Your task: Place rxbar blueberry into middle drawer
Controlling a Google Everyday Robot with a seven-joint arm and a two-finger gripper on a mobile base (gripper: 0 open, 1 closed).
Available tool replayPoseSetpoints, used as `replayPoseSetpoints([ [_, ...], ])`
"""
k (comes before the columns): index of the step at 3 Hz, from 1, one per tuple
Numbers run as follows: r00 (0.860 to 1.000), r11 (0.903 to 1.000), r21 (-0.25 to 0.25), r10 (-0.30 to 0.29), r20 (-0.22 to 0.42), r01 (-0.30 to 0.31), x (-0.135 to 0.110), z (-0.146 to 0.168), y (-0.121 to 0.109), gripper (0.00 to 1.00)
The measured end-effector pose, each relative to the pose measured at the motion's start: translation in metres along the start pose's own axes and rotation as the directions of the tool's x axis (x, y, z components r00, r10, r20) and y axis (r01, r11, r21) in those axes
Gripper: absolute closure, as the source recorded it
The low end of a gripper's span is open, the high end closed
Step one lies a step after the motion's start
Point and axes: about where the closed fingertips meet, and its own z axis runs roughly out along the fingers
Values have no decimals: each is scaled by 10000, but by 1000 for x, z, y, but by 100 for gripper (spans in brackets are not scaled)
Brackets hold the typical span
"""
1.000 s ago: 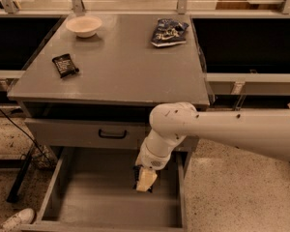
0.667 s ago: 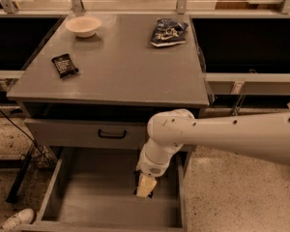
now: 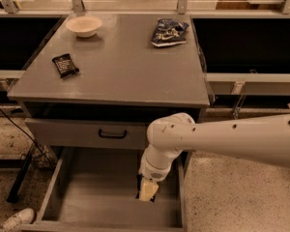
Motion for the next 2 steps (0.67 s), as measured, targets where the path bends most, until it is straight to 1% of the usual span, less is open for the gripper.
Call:
replayPoseSetpoints([
  [1,9994,9962,-805,325,-121,-333,6,60,0,100],
  [2,9994,9962,-805,325,-121,-333,6,60,0,100],
])
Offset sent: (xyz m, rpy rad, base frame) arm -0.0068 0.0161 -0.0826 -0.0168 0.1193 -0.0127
